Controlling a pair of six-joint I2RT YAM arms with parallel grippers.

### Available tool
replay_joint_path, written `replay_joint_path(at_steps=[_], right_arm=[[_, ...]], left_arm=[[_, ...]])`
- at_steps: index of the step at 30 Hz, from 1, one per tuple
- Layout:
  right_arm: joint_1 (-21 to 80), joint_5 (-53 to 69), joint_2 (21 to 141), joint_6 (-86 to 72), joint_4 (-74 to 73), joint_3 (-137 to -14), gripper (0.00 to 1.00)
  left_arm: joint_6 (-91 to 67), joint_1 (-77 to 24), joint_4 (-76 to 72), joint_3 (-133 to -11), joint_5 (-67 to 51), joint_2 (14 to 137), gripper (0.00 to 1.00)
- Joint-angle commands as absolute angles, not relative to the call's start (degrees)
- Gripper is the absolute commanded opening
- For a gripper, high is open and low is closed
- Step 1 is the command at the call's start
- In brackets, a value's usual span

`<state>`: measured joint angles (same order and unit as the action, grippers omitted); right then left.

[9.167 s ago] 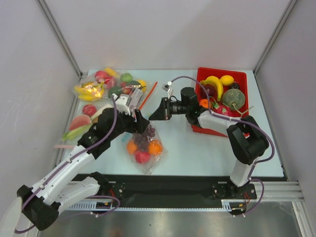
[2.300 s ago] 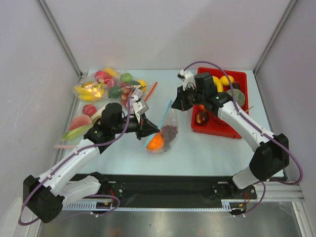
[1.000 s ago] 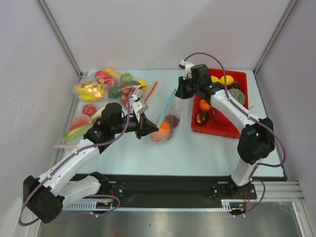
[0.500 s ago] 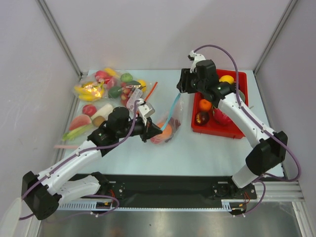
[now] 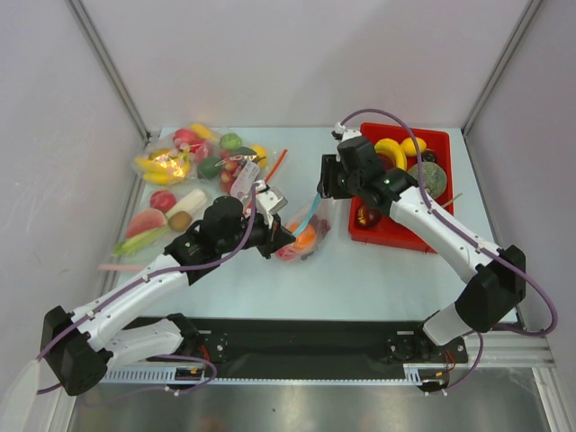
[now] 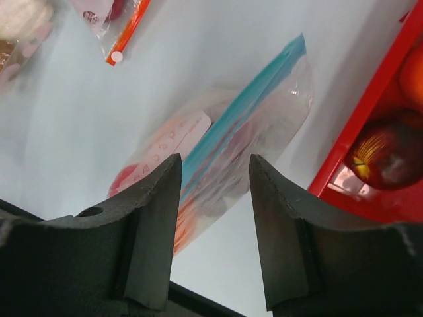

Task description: Open the zip-top bag and remove the fake food

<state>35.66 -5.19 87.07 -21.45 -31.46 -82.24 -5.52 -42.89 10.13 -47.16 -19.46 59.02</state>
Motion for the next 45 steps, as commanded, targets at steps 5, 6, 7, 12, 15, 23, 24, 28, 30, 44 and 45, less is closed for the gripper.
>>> replay_joint_path(at_steps=[5, 6, 7, 12, 15, 23, 24, 28, 30, 44, 45], right_arm=[[37.09, -8.35, 82.97, -24.34, -31.38, -79.10, 0.50], [37.18, -8.18, 83.23, -24.35, -31.73, -79.10, 0.50], [37.26, -8.17, 83.23, -24.43, -31.99, -79.10, 0.49], [37.35, -7.82, 83.58, -24.61, -31.82, -77.87, 0.48], [37.35, -6.86, 84.37, -24.87, -31.73, -77.52, 0.46], [37.18, -3.70, 85.96, -24.96, -28.22, -76.20, 0.36], [37.00, -2.65, 86.13, -24.96, -27.78, -76.03, 0.34], [36.74, -0.97, 87.10, -24.87, -26.19, -75.15, 0.23], [36.74, -0.62, 87.19, -24.87, -25.40, -74.80, 0.14], [36.74, 1.67, 82.97, -23.29, -22.42, -70.49, 0.00], [36.74, 2.02, 82.79, -23.38, -22.24, -70.05, 0.00]], left_arm=[[-4.83, -43.68, 9.93, -49.83, -18.46, 59.59, 0.00], [-4.83, -43.68, 10.11, -49.75, -18.28, 59.50, 0.01], [-4.66, -43.77, 10.28, -49.92, -17.76, 59.59, 0.00], [-4.48, -44.03, 10.55, -49.92, -16.88, 59.24, 0.00], [-4.31, -44.38, 10.72, -50.01, -16.17, 59.33, 0.00], [-3.78, -45.70, 10.63, -49.83, -16.09, 59.41, 0.00], [-3.87, -45.79, 10.72, -49.83, -15.82, 59.68, 0.00], [-3.78, -45.88, 12.39, -50.71, -14.50, 60.73, 0.11], [-3.95, -45.88, 12.39, -50.89, -14.59, 60.91, 0.31], [-12.73, -41.75, 7.39, -58.36, -15.65, 67.58, 0.77], [-13.44, -41.40, 7.12, -58.62, -15.12, 68.46, 0.77]])
